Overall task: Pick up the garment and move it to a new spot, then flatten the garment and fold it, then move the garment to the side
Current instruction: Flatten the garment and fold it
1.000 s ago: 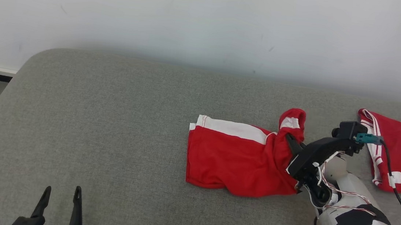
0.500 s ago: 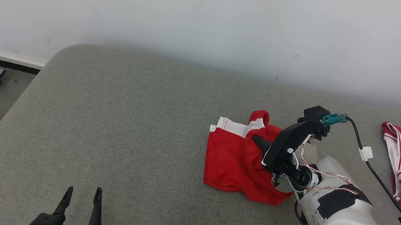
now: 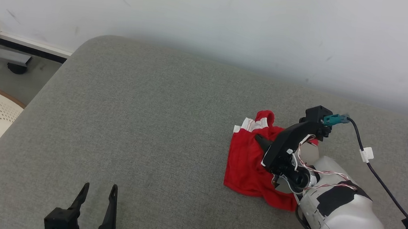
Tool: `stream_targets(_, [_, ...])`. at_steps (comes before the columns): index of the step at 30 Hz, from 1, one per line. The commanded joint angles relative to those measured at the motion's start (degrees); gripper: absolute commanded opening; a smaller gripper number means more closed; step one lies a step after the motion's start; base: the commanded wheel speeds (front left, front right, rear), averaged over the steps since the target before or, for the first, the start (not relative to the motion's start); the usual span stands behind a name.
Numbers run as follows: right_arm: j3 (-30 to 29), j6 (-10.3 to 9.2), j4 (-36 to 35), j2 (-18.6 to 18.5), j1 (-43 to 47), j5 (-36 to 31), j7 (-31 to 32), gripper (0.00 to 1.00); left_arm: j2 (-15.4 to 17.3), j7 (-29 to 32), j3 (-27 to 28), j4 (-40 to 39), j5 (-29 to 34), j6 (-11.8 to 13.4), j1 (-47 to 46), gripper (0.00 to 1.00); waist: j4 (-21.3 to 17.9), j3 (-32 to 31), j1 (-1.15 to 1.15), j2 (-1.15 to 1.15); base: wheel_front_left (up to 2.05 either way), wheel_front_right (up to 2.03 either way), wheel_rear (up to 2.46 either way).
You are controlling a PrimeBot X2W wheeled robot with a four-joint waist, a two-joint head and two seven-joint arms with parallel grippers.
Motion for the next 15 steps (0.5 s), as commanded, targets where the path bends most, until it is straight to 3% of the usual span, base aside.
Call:
stream_targets(1, [1.5, -0.15, -0.2, 0.0, -0.3, 0.9, -1.9, 1.0, -0.3, -0.1, 0.7, 0.3, 0.7, -0.3, -0.7, 1.0, 0.0, 0.4, 0.0, 0.0, 0.0, 0.0, 0.0])
stream_targets(7, [4.4, -0.15, -2.9, 0.0, -0.2, 3.2, -7.4, 1.0, -0.2, -0.1, 2.5, 0.4, 1.2, -0.3, 0.0, 1.0, -2.0, 0.2, 0.0, 0.0, 0.0, 0.0, 0.0])
stream_targets(10, [5.7, -0.15, -5.3, -0.2, -0.3, 2.0, -13.6, 1.0, 0.1, -0.1, 3.4, 0.1, 1.7, -0.4, 0.7, 1.0, -3.4, -0.3, 0.0, 0.0, 0.0, 0.0, 0.0])
stream_targets(15, [9.6, -0.15, -9.9, -6.3, 2.2, -3.3, -25.8, 1.0, 0.8, -0.1, 5.2, -0.6, 2.3, -0.3, 2.1, 1.0, -6.1, -1.4, 0.0, 0.0, 0.0, 0.0, 0.0])
